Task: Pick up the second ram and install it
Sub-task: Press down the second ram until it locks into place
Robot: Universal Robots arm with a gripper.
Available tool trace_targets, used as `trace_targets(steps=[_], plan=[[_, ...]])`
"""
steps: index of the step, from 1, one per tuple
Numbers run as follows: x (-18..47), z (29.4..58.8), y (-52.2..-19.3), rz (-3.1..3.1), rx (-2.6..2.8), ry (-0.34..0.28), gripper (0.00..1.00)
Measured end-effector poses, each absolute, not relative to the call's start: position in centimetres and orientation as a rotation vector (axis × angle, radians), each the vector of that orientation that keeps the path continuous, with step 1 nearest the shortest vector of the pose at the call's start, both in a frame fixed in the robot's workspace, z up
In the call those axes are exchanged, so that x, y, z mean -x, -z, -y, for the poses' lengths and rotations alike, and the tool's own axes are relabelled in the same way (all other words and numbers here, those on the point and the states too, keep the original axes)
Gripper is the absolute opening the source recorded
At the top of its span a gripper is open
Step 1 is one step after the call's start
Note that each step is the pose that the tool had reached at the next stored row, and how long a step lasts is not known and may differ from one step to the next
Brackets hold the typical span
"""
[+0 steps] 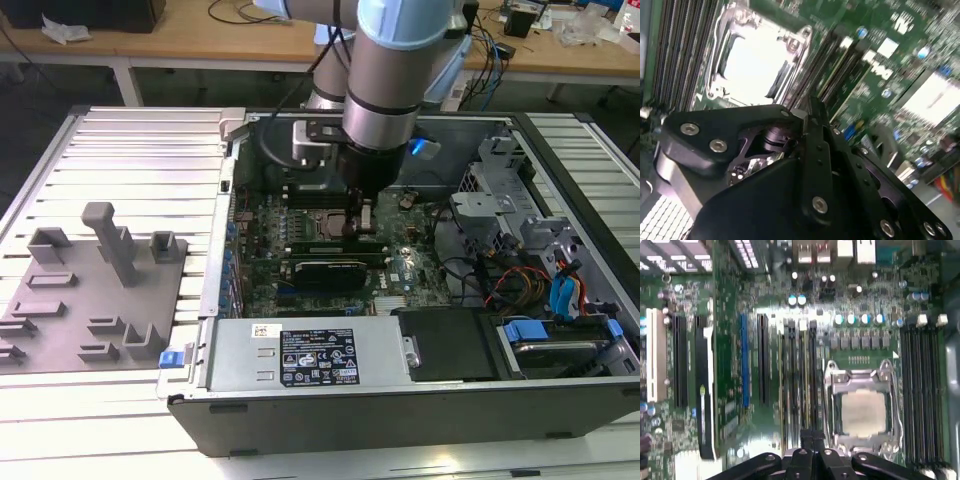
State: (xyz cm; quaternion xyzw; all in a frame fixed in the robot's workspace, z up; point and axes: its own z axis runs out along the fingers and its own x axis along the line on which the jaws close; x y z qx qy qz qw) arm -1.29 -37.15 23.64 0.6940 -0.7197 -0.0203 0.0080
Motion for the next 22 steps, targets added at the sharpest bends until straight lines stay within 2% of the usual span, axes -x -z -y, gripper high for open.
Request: trace_targets(steps=[8, 16, 22], plan=[[7.1, 37.2, -23.2, 2.253, -2.173, 0.053, 0.11], [7.2, 37.1, -22.9, 2.255, -2.174, 0.055, 0.11], [4.5, 37.2, -23.3, 2.253, -2.173, 0.054, 0.11]])
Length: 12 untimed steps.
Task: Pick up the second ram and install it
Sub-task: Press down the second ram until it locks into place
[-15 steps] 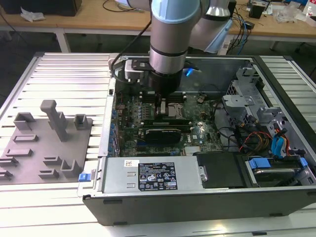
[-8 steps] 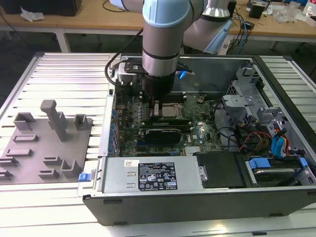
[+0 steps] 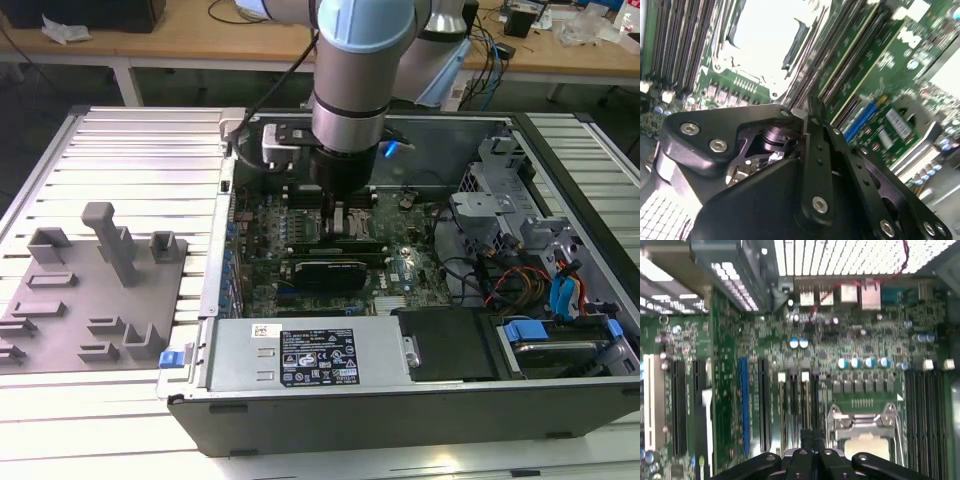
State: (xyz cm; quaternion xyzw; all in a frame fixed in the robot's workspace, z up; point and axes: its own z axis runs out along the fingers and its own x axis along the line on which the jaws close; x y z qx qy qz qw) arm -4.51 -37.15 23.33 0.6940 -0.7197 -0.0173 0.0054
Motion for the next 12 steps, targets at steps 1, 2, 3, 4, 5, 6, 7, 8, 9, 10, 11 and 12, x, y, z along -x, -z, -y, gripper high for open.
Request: trace_targets(steps=[1, 2, 3, 4, 5, 6, 7, 8, 9, 10, 11, 12], plan=[[4.2, 37.2, -23.4, 2.253, -2.173, 0.054, 0.11], [3.9, 37.1, -23.6, 2.253, -2.173, 0.054, 0.11], [3.6, 37.1, -24.5, 2.253, -2.173, 0.054, 0.11], [3.6, 37.1, -25.0, 2.253, -2.173, 0.054, 0.11], [3.5, 37.0, -25.5, 2.253, -2.173, 0.054, 0.11], [3.5, 36.9, -26.3, 2.253, -2.173, 0.054, 0.11], [3.5, 36.9, -27.5, 2.253, -2.173, 0.054, 0.11], [3.5, 36.8, -27.9, 2.253, -2.173, 0.054, 0.11], [3.5, 36.8, -28.1, 2.253, -2.173, 0.054, 0.11], [3.5, 36.8, -28.2, 2.253, -2.173, 0.054, 0.11], [3.5, 36.8, -28.2, 2.253, -2.173, 0.054, 0.11], [3.5, 36.8, -28.2, 2.253, -2.173, 0.054, 0.11]])
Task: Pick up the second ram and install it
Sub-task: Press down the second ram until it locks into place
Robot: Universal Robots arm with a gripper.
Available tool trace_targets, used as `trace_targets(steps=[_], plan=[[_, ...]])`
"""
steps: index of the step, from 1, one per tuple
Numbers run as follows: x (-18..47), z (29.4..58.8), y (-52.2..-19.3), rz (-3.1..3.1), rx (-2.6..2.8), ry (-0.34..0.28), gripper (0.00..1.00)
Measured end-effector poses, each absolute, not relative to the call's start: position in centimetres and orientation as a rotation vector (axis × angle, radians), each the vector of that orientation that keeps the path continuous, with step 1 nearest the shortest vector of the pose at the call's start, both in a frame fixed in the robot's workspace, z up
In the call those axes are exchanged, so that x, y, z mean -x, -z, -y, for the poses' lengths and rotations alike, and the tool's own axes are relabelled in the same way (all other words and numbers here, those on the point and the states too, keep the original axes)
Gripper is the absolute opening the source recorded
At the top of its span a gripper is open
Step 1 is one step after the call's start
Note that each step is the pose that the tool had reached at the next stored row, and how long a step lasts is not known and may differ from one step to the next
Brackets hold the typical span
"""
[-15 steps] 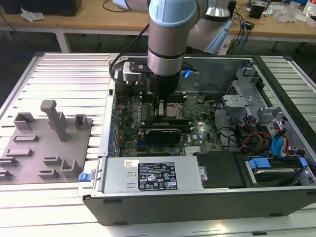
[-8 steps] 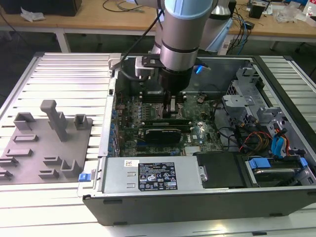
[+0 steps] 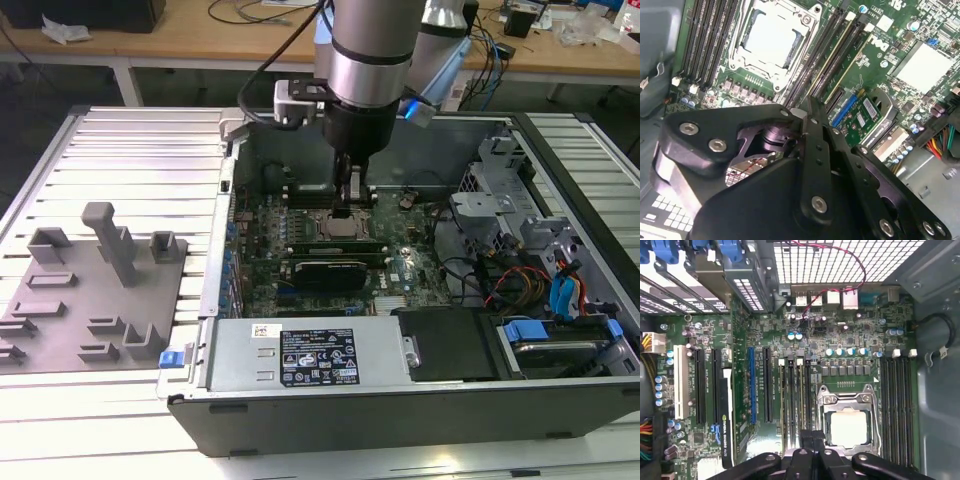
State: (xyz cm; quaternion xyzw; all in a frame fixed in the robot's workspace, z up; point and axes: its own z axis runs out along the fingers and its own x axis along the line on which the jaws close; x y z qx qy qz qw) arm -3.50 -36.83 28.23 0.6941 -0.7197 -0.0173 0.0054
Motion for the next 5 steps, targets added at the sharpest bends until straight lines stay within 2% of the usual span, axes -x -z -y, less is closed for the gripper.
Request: trace_targets(steps=[5], plan=[[3.5, 36.84, -28.25, 2.253, -2.173, 0.054, 0.11]])
